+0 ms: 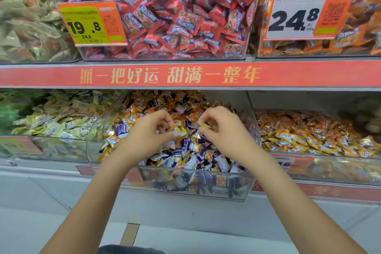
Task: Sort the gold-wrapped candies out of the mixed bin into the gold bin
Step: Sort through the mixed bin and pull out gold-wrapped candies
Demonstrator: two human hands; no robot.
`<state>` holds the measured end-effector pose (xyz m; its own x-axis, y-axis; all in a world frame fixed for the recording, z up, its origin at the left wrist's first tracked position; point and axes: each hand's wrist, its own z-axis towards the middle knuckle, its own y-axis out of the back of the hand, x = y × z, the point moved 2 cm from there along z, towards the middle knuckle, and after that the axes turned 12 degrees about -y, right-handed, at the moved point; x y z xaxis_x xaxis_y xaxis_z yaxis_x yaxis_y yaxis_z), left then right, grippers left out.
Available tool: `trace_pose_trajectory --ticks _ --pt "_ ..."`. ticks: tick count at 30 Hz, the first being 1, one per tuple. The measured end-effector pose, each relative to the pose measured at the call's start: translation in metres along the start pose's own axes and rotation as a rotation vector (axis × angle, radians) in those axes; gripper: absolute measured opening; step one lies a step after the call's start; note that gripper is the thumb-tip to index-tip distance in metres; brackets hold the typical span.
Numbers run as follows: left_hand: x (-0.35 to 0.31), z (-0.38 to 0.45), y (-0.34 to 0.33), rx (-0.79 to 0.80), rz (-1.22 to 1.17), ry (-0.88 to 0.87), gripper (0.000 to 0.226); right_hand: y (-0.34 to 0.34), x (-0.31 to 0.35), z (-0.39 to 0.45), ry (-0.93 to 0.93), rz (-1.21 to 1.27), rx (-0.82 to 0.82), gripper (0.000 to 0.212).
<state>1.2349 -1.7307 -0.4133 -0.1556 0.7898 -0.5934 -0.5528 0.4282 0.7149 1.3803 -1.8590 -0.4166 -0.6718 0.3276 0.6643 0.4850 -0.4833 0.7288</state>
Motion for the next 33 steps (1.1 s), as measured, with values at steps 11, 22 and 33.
trace_pose_trajectory --ticks 11,22,33 --pt "-0.008 0.003 -0.013 0.001 -0.321 0.103 0.028 0.02 0.007 -0.01 -0.135 0.399 -0.119 0.013" --pt "0.002 0.007 -0.035 0.278 0.365 -0.179 0.044 0.076 -0.044 -0.033 -0.232 -0.027 -0.563 0.018" --pt "0.018 0.07 -0.053 0.238 0.404 -0.159 0.041 0.066 -0.061 -0.017 -0.467 -0.264 -0.306 0.05"
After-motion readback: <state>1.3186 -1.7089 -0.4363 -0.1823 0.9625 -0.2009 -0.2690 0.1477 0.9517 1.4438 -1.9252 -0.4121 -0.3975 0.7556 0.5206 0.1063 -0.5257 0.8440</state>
